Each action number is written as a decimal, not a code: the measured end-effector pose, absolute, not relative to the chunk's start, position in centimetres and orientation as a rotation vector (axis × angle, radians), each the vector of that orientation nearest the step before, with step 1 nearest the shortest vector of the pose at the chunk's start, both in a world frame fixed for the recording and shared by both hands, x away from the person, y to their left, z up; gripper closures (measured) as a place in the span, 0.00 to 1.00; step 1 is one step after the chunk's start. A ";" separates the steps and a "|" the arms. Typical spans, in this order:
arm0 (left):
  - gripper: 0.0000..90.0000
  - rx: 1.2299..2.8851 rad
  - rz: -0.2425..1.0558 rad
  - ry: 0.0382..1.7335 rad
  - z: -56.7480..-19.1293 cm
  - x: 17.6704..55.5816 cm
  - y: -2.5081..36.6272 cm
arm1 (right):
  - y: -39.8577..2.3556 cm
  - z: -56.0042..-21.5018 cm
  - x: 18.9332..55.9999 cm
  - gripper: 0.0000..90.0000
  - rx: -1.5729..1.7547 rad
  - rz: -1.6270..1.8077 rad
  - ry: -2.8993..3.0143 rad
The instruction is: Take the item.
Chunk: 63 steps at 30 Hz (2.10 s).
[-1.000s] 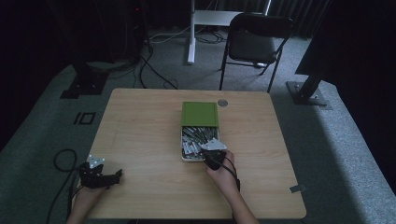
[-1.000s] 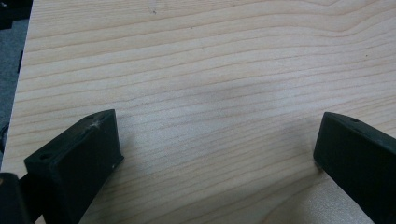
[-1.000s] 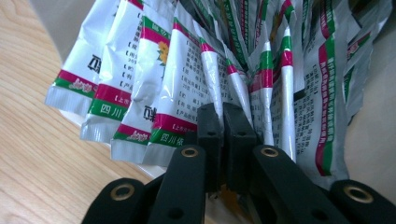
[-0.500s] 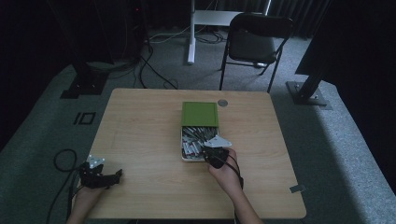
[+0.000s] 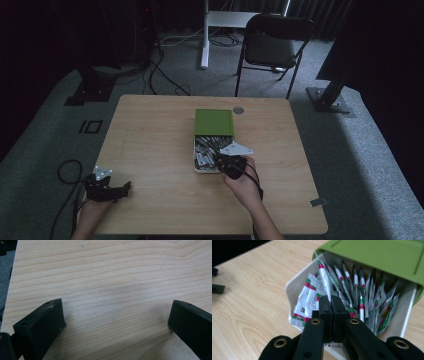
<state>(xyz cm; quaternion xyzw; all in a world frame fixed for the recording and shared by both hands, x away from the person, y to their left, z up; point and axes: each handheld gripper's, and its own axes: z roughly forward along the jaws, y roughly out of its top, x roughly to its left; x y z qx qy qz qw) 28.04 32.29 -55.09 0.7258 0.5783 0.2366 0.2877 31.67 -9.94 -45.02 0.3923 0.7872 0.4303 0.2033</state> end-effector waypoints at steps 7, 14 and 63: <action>0.02 1.943 0.631 1.544 -55.1 28.0 32.3 | -10.2 -43.6 31.5 0.99 1.086 1.249 2.162; 0.02 1.943 0.630 1.544 -55.1 28.0 32.3 | -11.0 -42.0 31.6 0.99 1.079 1.266 2.097; 0.02 1.943 0.631 1.544 -55.1 28.0 32.3 | -21.5 -48.0 39.0 0.99 1.414 0.951 1.822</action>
